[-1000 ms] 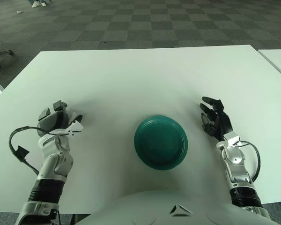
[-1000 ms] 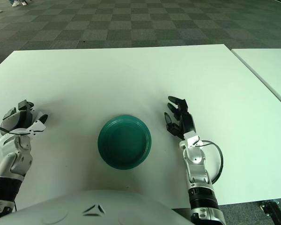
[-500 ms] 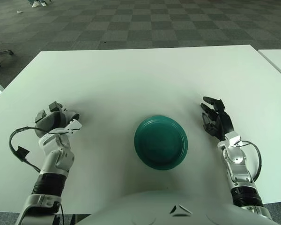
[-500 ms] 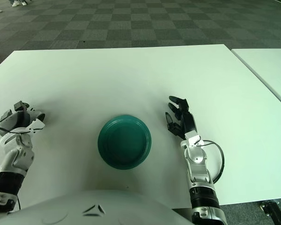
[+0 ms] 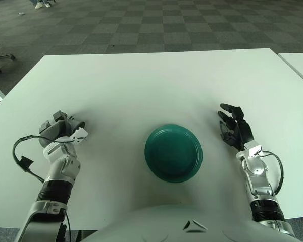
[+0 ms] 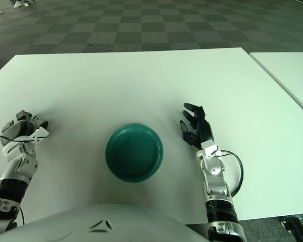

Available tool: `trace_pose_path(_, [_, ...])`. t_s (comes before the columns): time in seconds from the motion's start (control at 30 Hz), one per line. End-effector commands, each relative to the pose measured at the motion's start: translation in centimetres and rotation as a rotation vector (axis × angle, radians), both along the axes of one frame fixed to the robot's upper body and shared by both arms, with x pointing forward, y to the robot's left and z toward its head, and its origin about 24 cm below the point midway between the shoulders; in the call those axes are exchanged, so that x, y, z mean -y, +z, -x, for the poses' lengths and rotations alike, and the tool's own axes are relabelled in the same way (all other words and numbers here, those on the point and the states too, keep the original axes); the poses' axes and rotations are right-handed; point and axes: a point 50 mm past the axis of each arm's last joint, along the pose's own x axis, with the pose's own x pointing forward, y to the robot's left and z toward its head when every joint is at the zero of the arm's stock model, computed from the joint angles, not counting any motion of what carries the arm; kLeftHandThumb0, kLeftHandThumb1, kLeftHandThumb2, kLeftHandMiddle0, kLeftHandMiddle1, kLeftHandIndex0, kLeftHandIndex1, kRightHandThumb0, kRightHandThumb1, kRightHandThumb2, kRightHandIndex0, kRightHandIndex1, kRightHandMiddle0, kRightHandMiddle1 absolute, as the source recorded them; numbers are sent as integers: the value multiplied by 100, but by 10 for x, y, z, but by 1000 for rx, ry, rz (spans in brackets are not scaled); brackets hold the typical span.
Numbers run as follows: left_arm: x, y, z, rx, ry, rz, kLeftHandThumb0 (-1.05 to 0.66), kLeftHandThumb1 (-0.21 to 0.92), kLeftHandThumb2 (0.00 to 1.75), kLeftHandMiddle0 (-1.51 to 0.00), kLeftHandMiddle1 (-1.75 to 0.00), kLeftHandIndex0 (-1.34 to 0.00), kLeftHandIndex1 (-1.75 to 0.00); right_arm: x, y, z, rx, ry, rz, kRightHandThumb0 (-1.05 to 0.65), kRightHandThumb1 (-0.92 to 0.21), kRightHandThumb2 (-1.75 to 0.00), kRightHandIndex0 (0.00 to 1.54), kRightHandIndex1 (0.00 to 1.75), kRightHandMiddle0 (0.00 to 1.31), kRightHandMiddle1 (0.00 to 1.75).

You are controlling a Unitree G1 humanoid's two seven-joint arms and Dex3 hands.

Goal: Put the charger into the plate.

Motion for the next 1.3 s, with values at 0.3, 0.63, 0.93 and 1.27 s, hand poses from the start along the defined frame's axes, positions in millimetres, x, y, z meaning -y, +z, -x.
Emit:
trace_pose_path(0.3, [1, -21, 3, -107, -6, 40, -105, 92, 81, -36, -8, 0, -106, 10, -16, 7, -99, -23, -16, -67, -92, -63, 44, 10, 0, 92])
trace_pose_path(0.63, [5, -25, 0, -139, -23, 63, -105, 92, 82, -15, -67, -2, -108, 14, -16, 4, -100, -24, -17, -67, -92, -63, 43, 11, 0, 92])
trace_pose_path(0.93, [6, -29, -2, -190, -57, 75, -105, 92, 85, -6, -111, -5, -116, 18, -15, 3, -101, -24, -16, -67, -92, -63, 43, 11, 0, 92])
trace_pose_path(1.27, [10, -33, -2, -218, -95, 86, -105, 92, 86, -3, -166, -9, -136, 23, -15, 1, -102, -25, -16, -67, -92, -63, 43, 11, 0, 92])
